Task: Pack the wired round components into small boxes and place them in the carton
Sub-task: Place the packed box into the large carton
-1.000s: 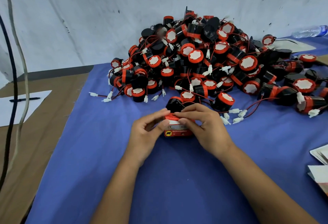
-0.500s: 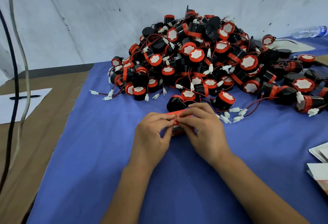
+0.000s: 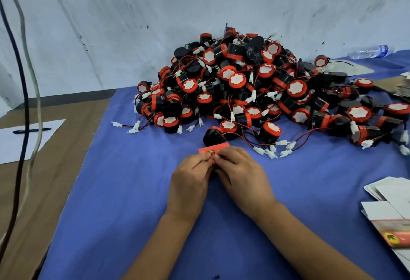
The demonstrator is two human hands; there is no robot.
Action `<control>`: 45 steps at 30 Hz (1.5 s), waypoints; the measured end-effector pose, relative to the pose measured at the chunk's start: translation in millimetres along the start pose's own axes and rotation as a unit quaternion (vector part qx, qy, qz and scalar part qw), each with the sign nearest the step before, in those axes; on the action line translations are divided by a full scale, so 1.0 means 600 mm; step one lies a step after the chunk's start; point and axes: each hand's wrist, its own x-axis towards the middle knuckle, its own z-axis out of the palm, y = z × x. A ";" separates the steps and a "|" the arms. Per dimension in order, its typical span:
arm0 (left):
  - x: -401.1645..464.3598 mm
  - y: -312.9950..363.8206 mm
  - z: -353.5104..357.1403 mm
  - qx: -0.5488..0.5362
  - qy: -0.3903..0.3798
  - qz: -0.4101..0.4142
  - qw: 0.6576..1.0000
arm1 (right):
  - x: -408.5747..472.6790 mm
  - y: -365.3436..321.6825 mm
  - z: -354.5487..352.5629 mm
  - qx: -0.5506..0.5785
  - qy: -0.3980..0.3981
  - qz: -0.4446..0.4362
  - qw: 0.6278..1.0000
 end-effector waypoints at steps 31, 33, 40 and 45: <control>0.177 0.790 0.111 -0.387 -0.358 0.291 0.798 | -0.277 0.149 -0.827 -0.165 -0.164 0.575 0.784; 0.153 0.810 0.131 -0.278 -0.403 0.340 0.803 | -0.288 0.172 -0.802 -0.176 -0.266 0.612 0.724; 0.145 0.788 0.144 -0.323 -0.312 0.310 0.838 | -0.265 0.214 -0.744 -0.114 -0.311 0.596 0.731; 0.141 0.723 0.137 -0.453 -0.168 0.126 0.867 | -0.263 0.198 -0.752 -0.203 -0.228 0.606 0.734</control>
